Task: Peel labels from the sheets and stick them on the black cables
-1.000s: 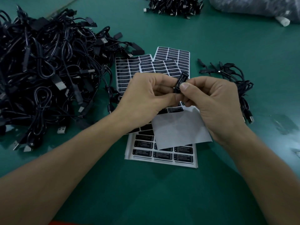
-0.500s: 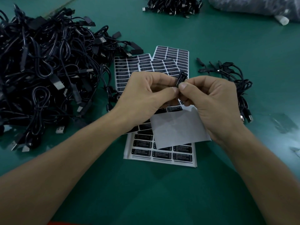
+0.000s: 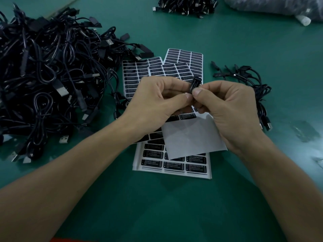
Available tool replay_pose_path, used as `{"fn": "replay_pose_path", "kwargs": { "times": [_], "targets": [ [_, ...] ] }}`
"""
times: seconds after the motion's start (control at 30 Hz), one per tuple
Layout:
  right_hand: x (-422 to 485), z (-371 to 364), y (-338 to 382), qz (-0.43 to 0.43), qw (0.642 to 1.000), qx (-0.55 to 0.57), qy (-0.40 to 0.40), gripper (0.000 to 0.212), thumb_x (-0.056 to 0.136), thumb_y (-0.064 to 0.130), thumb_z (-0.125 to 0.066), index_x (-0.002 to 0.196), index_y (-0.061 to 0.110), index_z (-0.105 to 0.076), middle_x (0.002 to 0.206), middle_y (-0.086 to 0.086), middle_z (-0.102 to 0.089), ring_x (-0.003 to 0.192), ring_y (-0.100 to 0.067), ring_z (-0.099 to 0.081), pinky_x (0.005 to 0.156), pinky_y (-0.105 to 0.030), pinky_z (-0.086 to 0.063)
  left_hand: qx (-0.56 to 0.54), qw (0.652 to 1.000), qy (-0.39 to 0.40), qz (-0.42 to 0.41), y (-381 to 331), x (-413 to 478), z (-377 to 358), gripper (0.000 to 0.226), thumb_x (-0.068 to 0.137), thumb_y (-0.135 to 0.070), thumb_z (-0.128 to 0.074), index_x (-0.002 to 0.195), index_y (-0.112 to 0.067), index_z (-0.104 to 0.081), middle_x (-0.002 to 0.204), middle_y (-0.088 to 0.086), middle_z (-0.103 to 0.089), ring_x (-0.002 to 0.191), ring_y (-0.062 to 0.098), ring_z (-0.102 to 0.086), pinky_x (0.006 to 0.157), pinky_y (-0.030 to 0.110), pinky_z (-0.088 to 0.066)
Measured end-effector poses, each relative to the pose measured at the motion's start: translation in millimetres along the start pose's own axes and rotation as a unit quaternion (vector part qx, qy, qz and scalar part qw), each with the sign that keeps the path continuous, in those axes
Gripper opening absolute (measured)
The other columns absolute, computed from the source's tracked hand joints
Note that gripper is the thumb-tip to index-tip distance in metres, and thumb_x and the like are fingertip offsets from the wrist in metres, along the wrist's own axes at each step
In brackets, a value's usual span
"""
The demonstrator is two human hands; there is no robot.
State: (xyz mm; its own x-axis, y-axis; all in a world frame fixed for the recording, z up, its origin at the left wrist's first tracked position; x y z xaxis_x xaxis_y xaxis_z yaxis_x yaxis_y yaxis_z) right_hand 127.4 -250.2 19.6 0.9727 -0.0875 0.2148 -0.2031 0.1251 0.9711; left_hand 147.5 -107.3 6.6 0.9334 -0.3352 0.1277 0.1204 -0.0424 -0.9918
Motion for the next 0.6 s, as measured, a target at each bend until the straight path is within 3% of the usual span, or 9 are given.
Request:
{"fn": "replay_pose_path", "kwargs": {
  "times": [0.6],
  "targets": [
    [-1.1,0.6,3.7,0.026,1.0,-0.012,-0.001,0.017,0.087,0.006,-0.074,0.073,0.016,-0.071,0.061,0.009,-0.07,0.055,0.0,-0.063,0.058,-0.013,-0.05,0.017,1.0,-0.012,-0.005,-2.0,-0.6,0.0,0.016,0.089,-0.001,-0.071,0.089,-0.018,-0.074,0.082,0.003,-0.078,0.077,0.018,-0.076,0.07,0.024,-0.06]
  ]
}}
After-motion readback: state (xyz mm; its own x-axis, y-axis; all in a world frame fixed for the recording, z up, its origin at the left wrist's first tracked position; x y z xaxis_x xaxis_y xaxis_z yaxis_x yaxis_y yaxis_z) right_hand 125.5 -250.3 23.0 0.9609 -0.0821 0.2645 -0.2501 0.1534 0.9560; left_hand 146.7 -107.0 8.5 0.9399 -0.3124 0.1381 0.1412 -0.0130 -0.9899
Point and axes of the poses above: each hand's wrist, its own x-axis towards the middle knuckle, its own z-axis out of the back of the hand, y = z × x, the point moved 8 cm from there along x, towards the middle knuckle
